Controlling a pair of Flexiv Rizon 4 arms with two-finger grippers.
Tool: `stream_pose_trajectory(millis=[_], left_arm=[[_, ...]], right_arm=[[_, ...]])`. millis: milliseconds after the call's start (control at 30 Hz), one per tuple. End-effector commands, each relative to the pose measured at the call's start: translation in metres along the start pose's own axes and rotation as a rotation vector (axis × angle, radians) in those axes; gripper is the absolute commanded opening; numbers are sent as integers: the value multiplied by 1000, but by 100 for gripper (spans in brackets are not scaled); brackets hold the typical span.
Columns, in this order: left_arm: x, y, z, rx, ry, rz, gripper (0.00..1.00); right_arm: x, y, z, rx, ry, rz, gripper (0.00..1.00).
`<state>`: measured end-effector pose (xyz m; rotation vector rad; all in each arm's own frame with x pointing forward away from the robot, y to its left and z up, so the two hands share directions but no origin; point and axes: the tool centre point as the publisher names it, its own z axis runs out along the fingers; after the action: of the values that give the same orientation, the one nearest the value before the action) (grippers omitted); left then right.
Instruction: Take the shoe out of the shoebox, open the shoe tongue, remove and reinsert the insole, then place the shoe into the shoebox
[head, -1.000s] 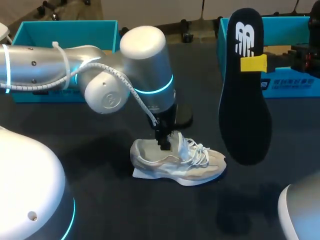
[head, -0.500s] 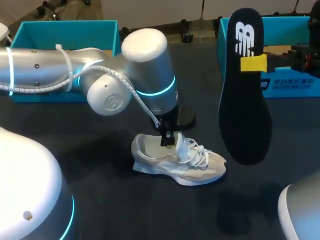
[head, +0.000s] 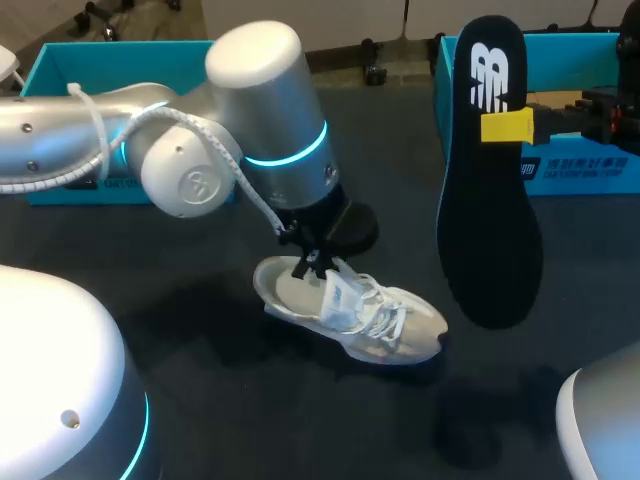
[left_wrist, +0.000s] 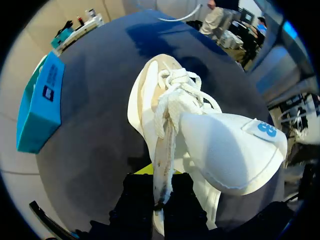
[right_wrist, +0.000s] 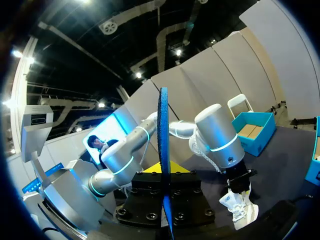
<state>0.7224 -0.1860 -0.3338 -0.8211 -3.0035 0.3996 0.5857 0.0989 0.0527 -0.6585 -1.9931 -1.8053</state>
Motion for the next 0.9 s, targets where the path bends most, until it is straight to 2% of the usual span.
stream_pose_trajectory(millis=[33,200,233,733,800,833,900], left_arm=[[8,7,-27,22,0,257,0],[15,8,-39,-20,-61,568,0],[14,7,-38,-46,-96,580,0],[13,8,-39,-42,-93,585,0],[12,9,-41,-40,-82,664,0],[12,8,-43,-8,-41,731,0],[14,6,-44,3,-6,792,0]], right_arm=[[-2,4,2,7,1,2,0],[-2,4,2,7,1,2,0],[-2,4,2,7,1,2,0],[-2,4,2,7,1,2,0],[-2,4,2,7,1,2,0],[-2,4,2,7,1,2,0],[-2,4,2,7,1,2,0]])
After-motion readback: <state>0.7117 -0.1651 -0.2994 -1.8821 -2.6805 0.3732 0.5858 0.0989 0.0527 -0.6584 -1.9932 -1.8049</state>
